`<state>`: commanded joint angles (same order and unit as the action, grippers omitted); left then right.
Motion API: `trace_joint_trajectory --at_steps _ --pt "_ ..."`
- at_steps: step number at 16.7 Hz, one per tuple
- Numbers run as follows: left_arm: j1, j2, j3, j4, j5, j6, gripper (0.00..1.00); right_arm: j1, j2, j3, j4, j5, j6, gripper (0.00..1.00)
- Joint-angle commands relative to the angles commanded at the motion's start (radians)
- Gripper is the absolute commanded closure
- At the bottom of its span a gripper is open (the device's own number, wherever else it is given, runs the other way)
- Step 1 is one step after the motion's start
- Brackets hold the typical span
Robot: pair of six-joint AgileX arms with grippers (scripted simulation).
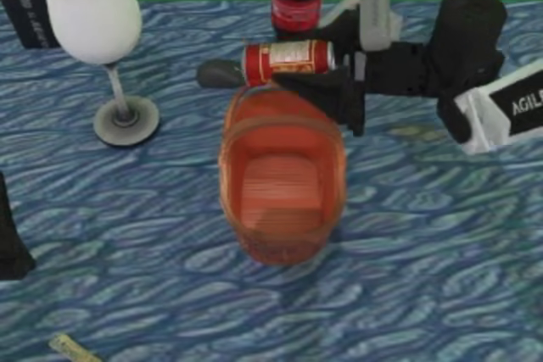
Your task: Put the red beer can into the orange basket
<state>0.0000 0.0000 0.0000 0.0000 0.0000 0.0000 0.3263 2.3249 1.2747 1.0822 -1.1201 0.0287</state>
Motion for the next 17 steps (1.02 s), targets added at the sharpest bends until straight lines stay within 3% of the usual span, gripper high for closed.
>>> trace_joint_trajectory --at_steps 6,17 --pt "0.0 0.0 0.0 0.0 0.0 0.0 0.0 0.002 0.045 -0.014 0.049 0.002 -0.002 1.0" --pt "0.0 0.0 0.0 0.0 0.0 0.0 0.0 0.002 0.045 -0.014 0.049 0.002 -0.002 0.17"
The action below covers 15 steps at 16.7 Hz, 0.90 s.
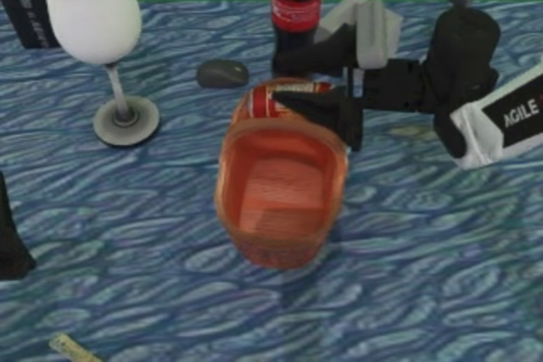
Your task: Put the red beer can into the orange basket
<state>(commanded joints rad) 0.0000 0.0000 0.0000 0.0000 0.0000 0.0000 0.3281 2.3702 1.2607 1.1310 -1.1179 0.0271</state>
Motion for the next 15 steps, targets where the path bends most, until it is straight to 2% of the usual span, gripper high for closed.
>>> trace_joint_trajectory --at_steps 2,3,12,15 --pt "0.0 0.0 0.0 0.0 0.0 0.0 0.0 0.0 0.0 0.0 0.0 0.0 0.0 0.02" --pt "0.0 0.0 0.0 0.0 0.0 0.0 0.0 0.0 0.0 0.0 0.0 0.0 0.0 0.0" --pt "0.0 0.0 0.0 0.0 0.0 0.0 0.0 -0.004 -0.001 0.001 0.0 0.0 0.0 0.0" --pt "-0.019 0.057 0.048 -0.044 0.006 0.026 0.0 -0.009 -0.054 -0.035 -0.022 0.023 -0.007 0.0"
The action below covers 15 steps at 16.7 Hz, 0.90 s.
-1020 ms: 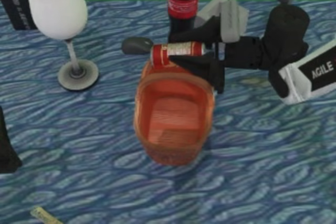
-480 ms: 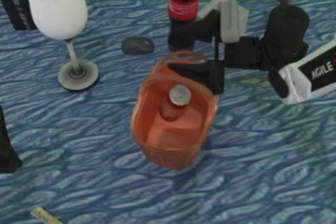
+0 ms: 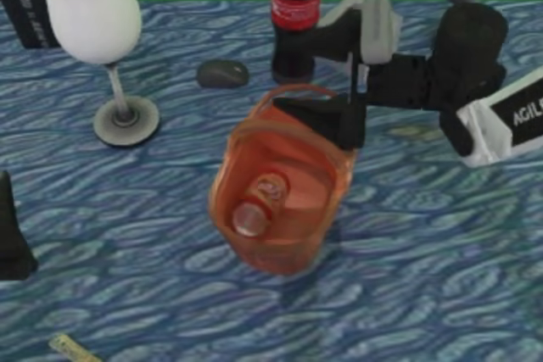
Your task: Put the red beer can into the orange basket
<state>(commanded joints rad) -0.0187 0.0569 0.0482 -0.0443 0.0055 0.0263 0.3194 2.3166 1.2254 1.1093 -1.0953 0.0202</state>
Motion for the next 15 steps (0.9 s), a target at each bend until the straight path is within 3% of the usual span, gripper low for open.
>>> trace_joint_trajectory --at_steps 3,6,10,15 --pt "-0.044 0.143 0.119 -0.109 0.01 0.066 0.0 -0.017 -0.135 -0.083 -0.055 0.06 -0.013 0.0" --pt "-0.107 0.352 0.295 -0.264 0.022 0.165 0.0 -0.049 -0.345 -0.203 -0.143 0.158 -0.026 0.0" --pt "-0.212 0.704 0.605 -0.52 0.036 0.339 0.0 -0.103 -0.695 -0.395 -0.299 0.326 -0.038 0.0" --pt "-0.358 1.2 1.063 -0.864 0.046 0.593 0.0 -0.174 -1.186 -0.667 -0.539 0.568 -0.045 0.0"
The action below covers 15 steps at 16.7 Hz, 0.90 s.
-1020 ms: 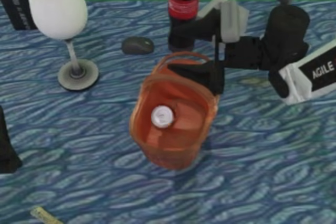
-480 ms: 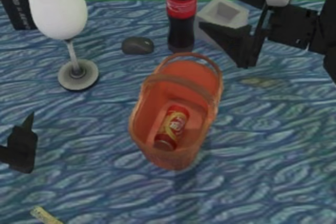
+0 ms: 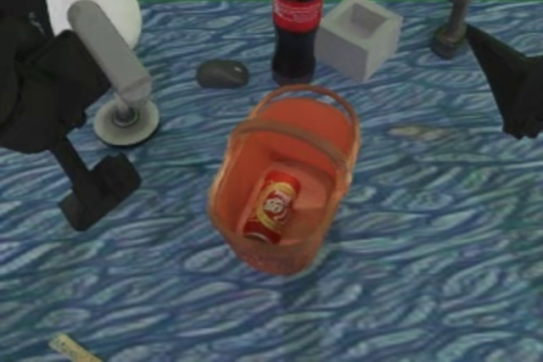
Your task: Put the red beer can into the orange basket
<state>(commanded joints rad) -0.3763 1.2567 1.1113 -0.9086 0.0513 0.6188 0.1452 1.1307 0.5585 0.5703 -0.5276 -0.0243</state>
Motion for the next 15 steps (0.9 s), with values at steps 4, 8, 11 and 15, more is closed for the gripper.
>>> trace_joint_trajectory --at_steps 4,8,11,15 --pt "-0.111 0.388 0.384 -0.25 -0.003 0.207 0.0 -0.049 -0.383 -0.212 -0.196 0.187 0.0 0.0" --pt "-0.205 0.72 0.743 -0.444 -0.015 0.39 0.0 -0.09 -0.731 -0.389 -0.372 0.35 0.004 0.0" --pt "-0.258 0.906 0.966 -0.543 -0.028 0.497 0.0 -0.113 -0.943 -0.484 -0.476 0.444 0.012 0.0" --pt "-0.298 1.049 1.148 -0.612 -0.044 0.584 0.0 -0.132 -1.105 -0.549 -0.556 0.516 0.022 0.0"
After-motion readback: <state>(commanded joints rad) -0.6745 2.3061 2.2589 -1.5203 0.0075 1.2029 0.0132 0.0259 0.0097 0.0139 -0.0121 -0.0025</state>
